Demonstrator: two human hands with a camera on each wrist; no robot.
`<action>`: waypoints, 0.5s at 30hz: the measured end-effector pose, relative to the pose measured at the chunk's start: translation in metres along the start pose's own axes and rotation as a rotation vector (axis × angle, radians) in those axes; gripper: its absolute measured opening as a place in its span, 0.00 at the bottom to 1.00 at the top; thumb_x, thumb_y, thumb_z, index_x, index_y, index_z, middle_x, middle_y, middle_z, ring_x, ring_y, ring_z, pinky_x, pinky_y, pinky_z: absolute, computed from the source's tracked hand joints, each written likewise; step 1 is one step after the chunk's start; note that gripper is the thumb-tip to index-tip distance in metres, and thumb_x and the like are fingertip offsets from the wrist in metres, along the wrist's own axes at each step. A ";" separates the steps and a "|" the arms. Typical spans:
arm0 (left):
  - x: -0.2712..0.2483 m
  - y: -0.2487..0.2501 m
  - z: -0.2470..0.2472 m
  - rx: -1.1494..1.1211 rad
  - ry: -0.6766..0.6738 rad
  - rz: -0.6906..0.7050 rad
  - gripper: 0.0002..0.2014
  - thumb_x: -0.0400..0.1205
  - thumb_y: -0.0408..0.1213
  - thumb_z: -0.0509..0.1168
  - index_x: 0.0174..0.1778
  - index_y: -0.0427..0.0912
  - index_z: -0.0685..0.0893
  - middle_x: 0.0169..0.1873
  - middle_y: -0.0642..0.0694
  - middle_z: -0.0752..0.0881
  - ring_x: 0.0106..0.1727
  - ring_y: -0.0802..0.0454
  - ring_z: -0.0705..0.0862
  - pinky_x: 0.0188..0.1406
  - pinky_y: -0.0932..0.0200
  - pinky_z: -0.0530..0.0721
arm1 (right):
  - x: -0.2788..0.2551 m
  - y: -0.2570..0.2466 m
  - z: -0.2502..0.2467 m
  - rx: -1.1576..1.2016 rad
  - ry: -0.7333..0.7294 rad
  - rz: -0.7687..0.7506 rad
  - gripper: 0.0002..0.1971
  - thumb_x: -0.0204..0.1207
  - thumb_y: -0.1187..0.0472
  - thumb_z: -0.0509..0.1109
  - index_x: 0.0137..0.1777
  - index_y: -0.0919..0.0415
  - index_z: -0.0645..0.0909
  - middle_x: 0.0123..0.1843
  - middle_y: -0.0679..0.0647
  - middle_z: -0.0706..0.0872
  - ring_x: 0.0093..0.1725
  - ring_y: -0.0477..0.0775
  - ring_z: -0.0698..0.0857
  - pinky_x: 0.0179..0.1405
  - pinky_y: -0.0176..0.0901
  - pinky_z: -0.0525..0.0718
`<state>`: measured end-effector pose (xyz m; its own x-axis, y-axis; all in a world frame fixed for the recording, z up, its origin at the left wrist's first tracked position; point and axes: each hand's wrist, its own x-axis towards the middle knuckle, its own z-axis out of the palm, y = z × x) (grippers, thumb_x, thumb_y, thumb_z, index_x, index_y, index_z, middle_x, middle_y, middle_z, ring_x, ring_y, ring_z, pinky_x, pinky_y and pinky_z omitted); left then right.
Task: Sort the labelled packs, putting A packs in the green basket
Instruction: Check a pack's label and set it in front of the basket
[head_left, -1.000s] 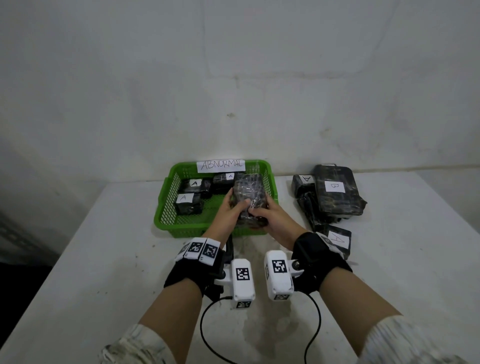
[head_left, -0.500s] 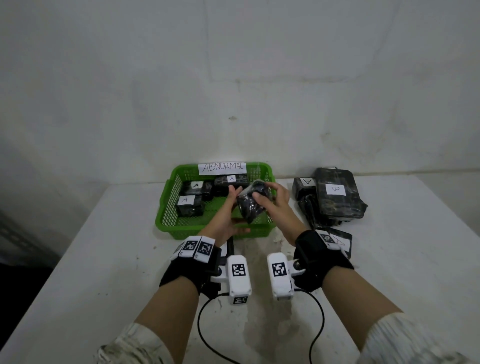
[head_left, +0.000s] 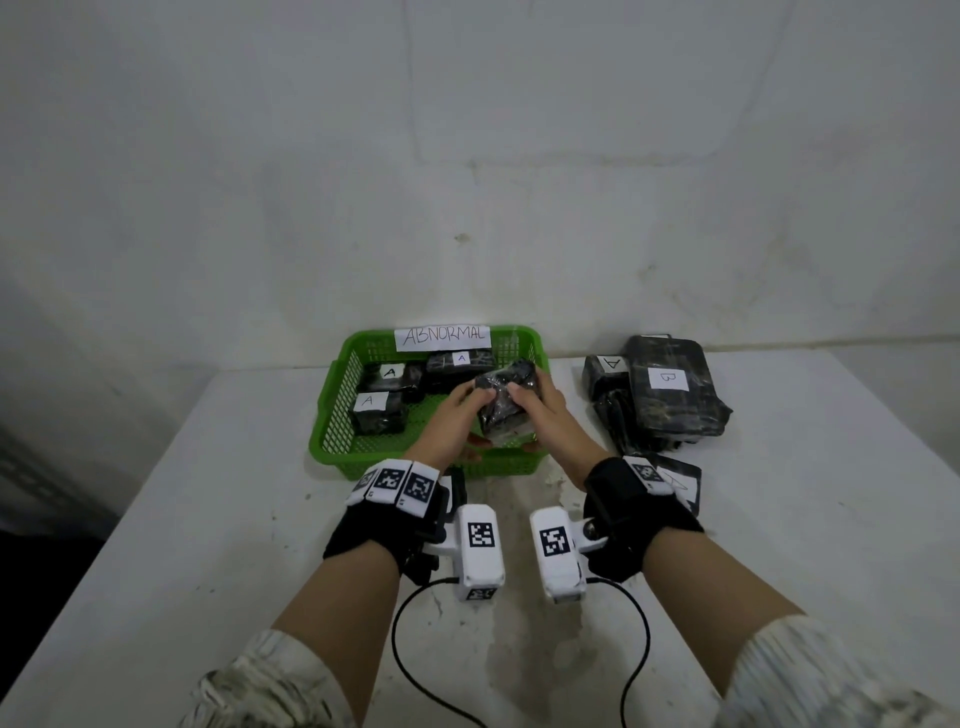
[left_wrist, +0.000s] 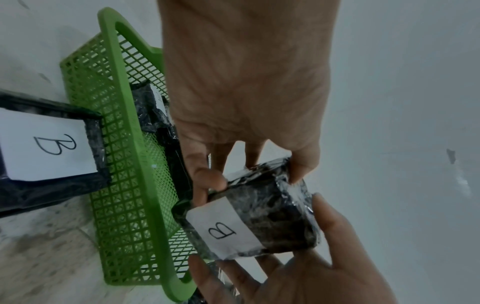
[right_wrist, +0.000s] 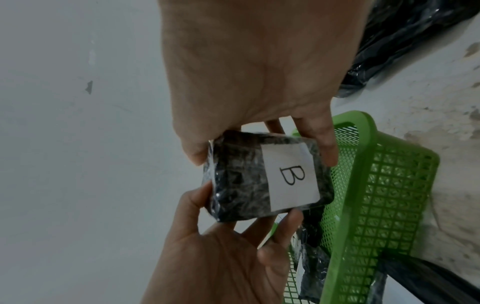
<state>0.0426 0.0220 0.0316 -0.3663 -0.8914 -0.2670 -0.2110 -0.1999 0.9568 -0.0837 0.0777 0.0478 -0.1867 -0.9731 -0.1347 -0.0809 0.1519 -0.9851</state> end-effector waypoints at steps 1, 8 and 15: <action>0.001 -0.001 -0.001 0.010 -0.003 -0.001 0.17 0.84 0.48 0.58 0.67 0.48 0.75 0.61 0.41 0.83 0.41 0.40 0.87 0.26 0.61 0.78 | -0.001 -0.001 0.001 -0.012 0.009 0.001 0.22 0.86 0.55 0.58 0.78 0.55 0.63 0.60 0.42 0.77 0.63 0.47 0.78 0.69 0.50 0.77; -0.007 0.001 -0.006 0.021 -0.014 0.113 0.26 0.82 0.55 0.58 0.76 0.63 0.62 0.56 0.54 0.81 0.46 0.47 0.85 0.42 0.54 0.81 | 0.010 0.002 0.000 0.003 0.121 0.022 0.25 0.81 0.39 0.56 0.73 0.53 0.64 0.73 0.60 0.75 0.67 0.59 0.78 0.66 0.60 0.79; -0.004 -0.003 -0.020 0.047 -0.070 0.168 0.33 0.75 0.31 0.72 0.74 0.53 0.71 0.63 0.41 0.80 0.56 0.52 0.82 0.43 0.67 0.84 | 0.012 -0.002 -0.015 0.013 0.055 0.179 0.45 0.71 0.24 0.42 0.82 0.51 0.57 0.75 0.64 0.75 0.71 0.65 0.77 0.68 0.60 0.76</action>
<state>0.0631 0.0178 0.0323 -0.4619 -0.8797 -0.1127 -0.1833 -0.0297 0.9826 -0.1002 0.0680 0.0501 -0.2500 -0.9198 -0.3024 -0.0288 0.3192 -0.9472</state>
